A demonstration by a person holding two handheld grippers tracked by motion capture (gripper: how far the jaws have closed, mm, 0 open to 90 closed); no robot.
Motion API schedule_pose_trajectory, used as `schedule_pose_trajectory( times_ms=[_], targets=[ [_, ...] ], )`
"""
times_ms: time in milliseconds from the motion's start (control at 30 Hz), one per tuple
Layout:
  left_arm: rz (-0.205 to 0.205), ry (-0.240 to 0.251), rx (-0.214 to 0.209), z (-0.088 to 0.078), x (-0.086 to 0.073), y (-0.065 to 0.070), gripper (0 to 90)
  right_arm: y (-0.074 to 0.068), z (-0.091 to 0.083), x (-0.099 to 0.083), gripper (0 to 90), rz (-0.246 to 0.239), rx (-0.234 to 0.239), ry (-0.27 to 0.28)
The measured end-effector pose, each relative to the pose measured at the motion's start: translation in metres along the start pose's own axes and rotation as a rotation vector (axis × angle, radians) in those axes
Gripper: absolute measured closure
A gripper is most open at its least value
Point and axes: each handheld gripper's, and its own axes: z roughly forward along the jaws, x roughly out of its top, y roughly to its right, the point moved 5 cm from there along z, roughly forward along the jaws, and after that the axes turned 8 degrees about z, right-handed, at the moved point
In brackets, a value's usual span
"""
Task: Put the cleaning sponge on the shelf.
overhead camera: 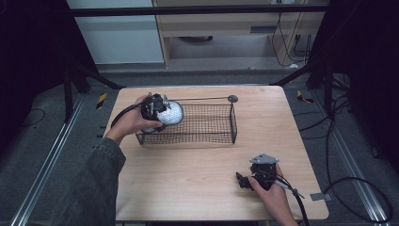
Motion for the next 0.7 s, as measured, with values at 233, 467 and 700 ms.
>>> schedule_pose_trajectory(
  times_ms=[233,467,700],
  targets=[
    [-0.046,0.012,-0.029,0.0033,-0.0011,0.0004,5.8,0.0,0.0,0.0,0.4,0.0,0.0,0.0],
    [-0.058,0.033,-0.031,0.0011,0.0028,0.0009,5.9,-0.0001,0.0,0.0,0.4,0.001,0.001,-0.001],
    [-0.059,0.053,-0.024,-0.0059,0.0057,0.0024,6.6,0.0,0.0,0.0001,0.3,0.0,0.002,-0.002]
  ],
)
